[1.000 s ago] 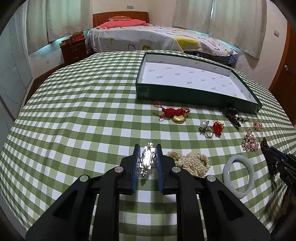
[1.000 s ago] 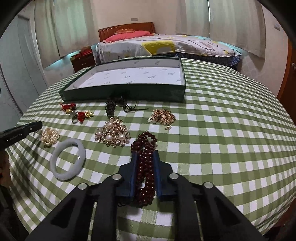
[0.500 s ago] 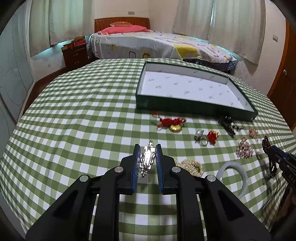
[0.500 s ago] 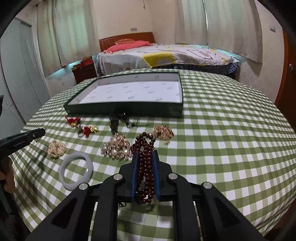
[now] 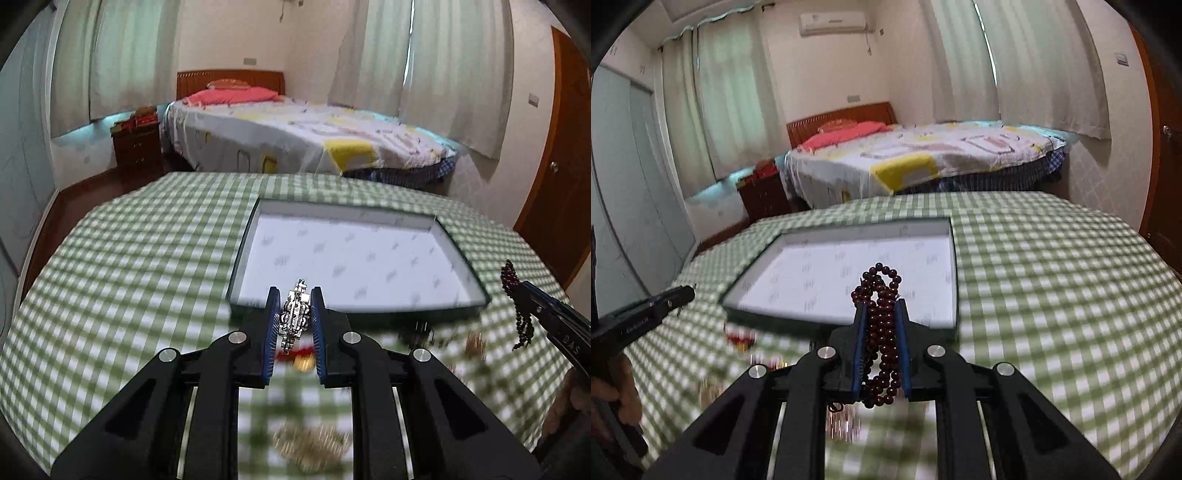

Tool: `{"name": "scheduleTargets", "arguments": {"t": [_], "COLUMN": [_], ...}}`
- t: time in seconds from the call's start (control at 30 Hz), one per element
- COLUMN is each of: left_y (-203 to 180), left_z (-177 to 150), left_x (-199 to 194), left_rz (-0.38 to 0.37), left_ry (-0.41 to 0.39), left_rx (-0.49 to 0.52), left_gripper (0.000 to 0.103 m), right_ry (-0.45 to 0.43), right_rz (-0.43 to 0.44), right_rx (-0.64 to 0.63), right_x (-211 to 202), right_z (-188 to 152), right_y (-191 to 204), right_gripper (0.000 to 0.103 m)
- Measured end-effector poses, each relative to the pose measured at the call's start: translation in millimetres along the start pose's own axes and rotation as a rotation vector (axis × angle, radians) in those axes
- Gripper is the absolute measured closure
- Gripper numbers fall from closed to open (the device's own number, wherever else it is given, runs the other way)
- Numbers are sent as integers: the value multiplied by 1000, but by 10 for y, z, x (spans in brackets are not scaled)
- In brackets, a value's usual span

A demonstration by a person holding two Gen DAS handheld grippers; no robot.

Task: Organize jewelry
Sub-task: 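Carry both items into the green tray and open both tools to release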

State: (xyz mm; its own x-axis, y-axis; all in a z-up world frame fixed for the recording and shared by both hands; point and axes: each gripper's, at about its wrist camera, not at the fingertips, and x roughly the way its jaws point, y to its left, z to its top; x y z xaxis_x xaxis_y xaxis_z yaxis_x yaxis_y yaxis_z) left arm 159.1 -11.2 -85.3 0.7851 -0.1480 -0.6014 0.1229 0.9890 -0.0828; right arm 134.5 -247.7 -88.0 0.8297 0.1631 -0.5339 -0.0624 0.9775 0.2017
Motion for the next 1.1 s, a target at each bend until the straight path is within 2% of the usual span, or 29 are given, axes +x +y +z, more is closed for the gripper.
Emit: {"name": "scheduleTargets", "arguments": {"t": [0.23,0.37,0.47,0.63,0.87,0.93,1.03,1.1], "left_y": [-146,-198,-199,-127,-55,-68,-88,-106], "left_z": [431,448,372,225,180,183,196,206], "left_x": [489,917,1300,1596,1718,1735,1726,1741], "left_rz": [-23,-18,-26,-27,-24,-19,-25,-14], "left_ry": [-47,18,130,240,287,288,286,284], "left_rx": [13,38,42,25,9,12,8,6], "left_gripper": [86,86,86,86,86,86,80,60], "right_ry": [-35,35,109,201,231,230,228,227], "right_rz": [-5,-32,-53,-76,-100,-100,-88,-79], "right_rx": [6,16,23,19,11,9,0,-10], "right_x": [433,796,1029,1209,1258,1247,1237,1246], "right_z": [379,368,286,153,103,98,95,93], "right_y": [-31,-132,-201,-249,-284,-276,-238,-198], "right_gripper": [87,87,87,87,86,83,72,65]}}
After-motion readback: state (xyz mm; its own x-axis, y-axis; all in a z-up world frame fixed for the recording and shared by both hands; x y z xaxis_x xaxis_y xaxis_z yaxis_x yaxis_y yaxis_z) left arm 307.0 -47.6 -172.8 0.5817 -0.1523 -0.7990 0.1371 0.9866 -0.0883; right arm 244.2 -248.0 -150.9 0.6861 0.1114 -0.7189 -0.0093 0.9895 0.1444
